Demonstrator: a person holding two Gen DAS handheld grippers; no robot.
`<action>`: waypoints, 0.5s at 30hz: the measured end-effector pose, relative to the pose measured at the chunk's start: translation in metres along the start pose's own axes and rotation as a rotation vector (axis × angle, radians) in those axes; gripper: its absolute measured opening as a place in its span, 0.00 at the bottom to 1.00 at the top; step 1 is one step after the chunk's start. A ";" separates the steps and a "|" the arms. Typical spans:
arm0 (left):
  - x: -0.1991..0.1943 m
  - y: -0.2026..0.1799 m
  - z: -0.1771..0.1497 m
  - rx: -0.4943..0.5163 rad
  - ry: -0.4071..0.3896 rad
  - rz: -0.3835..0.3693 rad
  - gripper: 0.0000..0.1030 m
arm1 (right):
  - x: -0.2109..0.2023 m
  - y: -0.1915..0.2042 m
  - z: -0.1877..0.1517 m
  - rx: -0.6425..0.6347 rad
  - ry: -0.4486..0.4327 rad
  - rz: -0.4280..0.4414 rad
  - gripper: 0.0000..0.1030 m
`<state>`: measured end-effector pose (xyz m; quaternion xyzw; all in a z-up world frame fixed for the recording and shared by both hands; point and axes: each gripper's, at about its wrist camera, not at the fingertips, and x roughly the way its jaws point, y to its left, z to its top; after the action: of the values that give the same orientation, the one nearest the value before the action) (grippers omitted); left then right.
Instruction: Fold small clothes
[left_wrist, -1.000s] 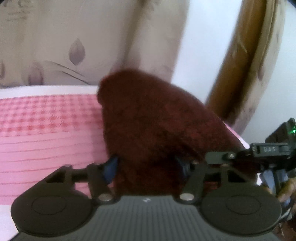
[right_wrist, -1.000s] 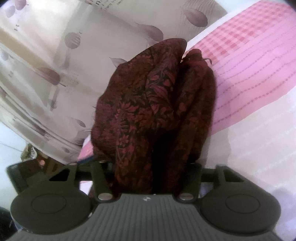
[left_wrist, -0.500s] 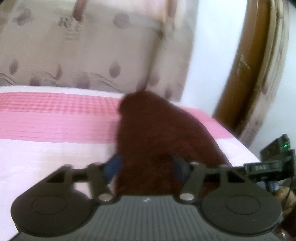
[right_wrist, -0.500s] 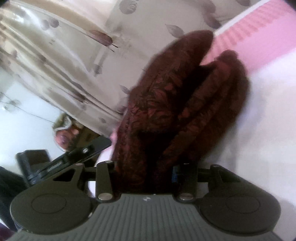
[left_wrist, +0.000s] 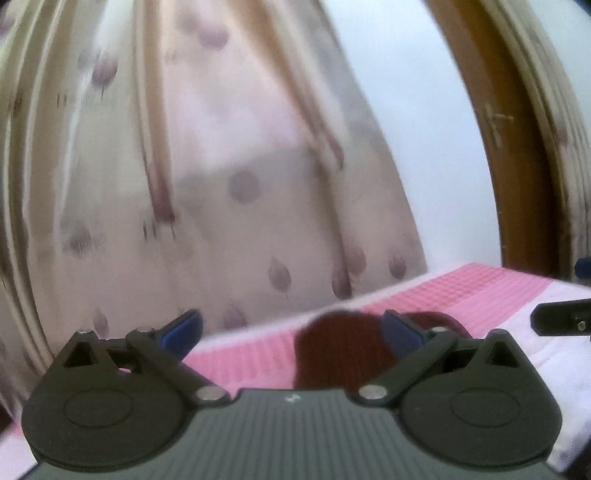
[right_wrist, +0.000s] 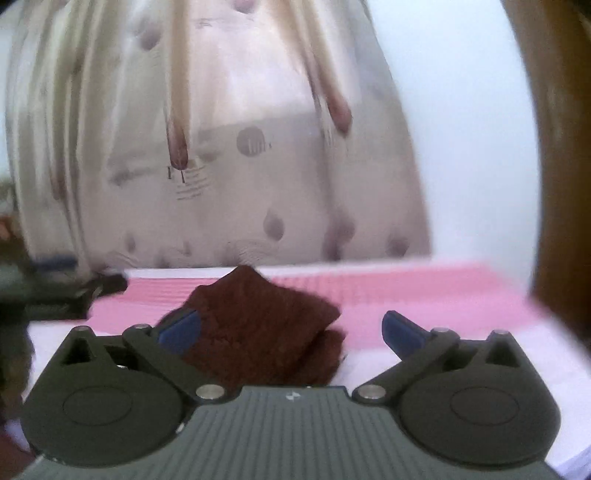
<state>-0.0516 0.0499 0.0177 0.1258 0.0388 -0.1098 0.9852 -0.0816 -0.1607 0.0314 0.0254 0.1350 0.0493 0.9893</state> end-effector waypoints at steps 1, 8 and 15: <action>-0.004 -0.002 0.002 0.000 -0.020 -0.005 1.00 | -0.003 0.009 -0.001 -0.006 -0.015 -0.020 1.00; -0.014 0.009 0.020 -0.104 -0.023 -0.186 1.00 | -0.015 0.012 -0.001 0.075 -0.070 -0.090 1.00; -0.008 0.025 0.021 -0.195 0.062 -0.158 1.00 | -0.032 0.028 -0.005 0.064 -0.116 -0.113 1.00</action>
<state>-0.0525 0.0697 0.0443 0.0296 0.0893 -0.1787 0.9794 -0.1165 -0.1360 0.0367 0.0521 0.0800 -0.0123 0.9954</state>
